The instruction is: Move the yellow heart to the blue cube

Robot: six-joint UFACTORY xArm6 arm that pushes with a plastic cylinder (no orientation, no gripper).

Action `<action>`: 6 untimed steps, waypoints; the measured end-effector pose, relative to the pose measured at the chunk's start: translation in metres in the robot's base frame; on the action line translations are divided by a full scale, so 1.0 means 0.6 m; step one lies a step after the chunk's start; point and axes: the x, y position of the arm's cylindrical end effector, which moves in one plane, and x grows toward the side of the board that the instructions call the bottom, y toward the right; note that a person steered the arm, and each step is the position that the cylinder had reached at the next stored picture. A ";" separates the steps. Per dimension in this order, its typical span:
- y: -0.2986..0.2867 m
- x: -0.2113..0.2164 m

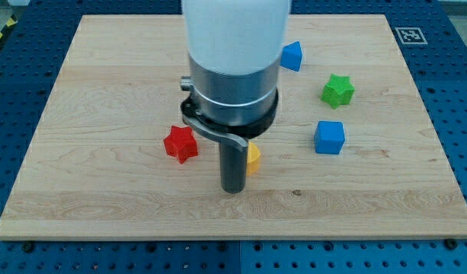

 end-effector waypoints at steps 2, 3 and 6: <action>0.016 -0.006; 0.021 -0.030; 0.022 -0.093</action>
